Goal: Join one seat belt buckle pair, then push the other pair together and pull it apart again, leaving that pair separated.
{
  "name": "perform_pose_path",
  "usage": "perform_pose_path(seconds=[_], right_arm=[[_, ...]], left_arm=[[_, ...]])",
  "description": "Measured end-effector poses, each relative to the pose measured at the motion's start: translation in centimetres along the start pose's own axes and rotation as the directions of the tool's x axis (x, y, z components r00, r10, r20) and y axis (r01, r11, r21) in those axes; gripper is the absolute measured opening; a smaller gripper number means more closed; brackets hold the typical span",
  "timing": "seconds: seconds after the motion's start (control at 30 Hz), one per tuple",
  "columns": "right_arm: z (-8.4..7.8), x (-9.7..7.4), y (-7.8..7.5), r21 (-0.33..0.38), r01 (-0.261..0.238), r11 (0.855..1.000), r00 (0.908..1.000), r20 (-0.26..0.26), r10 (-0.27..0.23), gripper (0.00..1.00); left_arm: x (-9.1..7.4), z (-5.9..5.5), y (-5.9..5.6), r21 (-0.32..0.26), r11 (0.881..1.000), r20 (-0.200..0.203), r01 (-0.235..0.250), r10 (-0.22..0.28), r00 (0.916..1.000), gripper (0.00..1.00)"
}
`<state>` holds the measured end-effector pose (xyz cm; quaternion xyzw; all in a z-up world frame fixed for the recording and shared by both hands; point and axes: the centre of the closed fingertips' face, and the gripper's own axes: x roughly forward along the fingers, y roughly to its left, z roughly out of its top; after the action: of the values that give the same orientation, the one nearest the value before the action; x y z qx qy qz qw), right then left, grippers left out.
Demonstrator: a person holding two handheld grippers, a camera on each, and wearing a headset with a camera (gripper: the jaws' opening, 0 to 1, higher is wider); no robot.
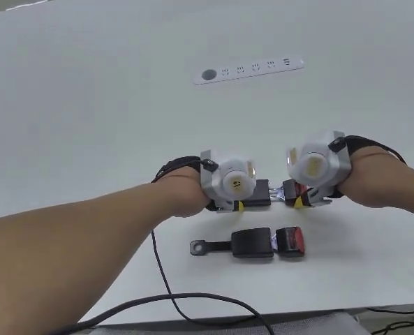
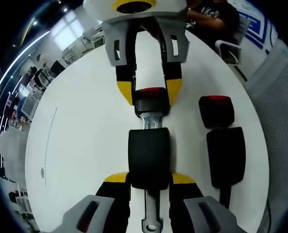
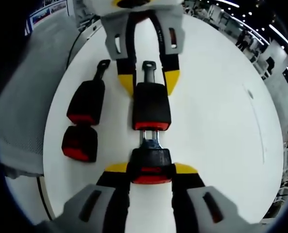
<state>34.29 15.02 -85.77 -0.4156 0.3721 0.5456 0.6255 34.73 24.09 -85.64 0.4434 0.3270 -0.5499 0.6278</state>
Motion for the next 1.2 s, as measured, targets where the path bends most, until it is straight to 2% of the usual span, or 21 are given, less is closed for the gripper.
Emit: perform_pose_path(seconds=[0.07, 0.2, 0.37, 0.53, 0.67, 0.77, 0.8, 0.83, 1.2], right_arm=[[0.3, 0.1, 0.1, 0.009, -0.001, 1.0, 0.9999, 0.013, 0.001, 0.31], [0.2, 0.2, 0.1, -0.004, -0.009, 1.0, 0.9998, 0.02, 0.009, 0.3], [0.5, 0.4, -0.1, -0.007, -0.014, 1.0, 0.9997, 0.018, 0.015, 0.29], [0.7, 0.5, -0.2, -0.015, -0.02, 1.0, 0.9997, 0.013, 0.021, 0.29], [0.9, 0.5, -0.1, -0.021, -0.025, 0.999, 0.9996, 0.01, 0.025, 0.29], [2.2, 0.5, 0.3, 0.0, -0.025, 1.0, 0.9989, 0.039, 0.025, 0.29], [2.3, 0.7, 0.3, -0.011, -0.016, 1.0, 0.9997, 0.019, 0.016, 0.29], [2.5, 0.7, -0.1, -0.009, -0.015, 1.0, 0.9996, 0.025, 0.015, 0.29], [2.1, 0.8, -0.1, -0.003, -0.02, 1.0, 0.9987, 0.046, 0.02, 0.3]], left_arm=[[0.0, 0.1, 0.0, -0.015, 1.0, 0.008, 0.001, -0.001, 1.0, 0.3], [0.1, 0.1, 0.0, 0.003, 1.0, -0.001, 0.01, -0.01, 0.9999, 0.3], [0.0, 0.1, -0.1, -0.013, 1.0, 0.012, 0.009, -0.009, 0.9999, 0.29], [0.1, 0.1, 0.0, -0.022, 1.0, -0.013, 0.011, -0.012, 0.9998, 0.29], [0.1, 0.0, -0.1, -0.026, 1.0, -0.002, 0.017, -0.017, 0.9999, 0.29], [0.1, 0.0, -0.1, -0.041, 0.999, 0.009, 0.011, -0.01, 0.9999, 0.29], [0.1, 0.0, 0.0, -0.047, 0.999, 0.008, 0.008, -0.007, 0.9999, 0.29], [0.1, -0.1, 0.0, -0.051, 0.999, 0.007, 0.006, -0.006, 1.0, 0.29], [0.0, -0.1, 0.0, -0.054, 0.999, 0.013, 0.005, -0.004, 0.9999, 0.3]])
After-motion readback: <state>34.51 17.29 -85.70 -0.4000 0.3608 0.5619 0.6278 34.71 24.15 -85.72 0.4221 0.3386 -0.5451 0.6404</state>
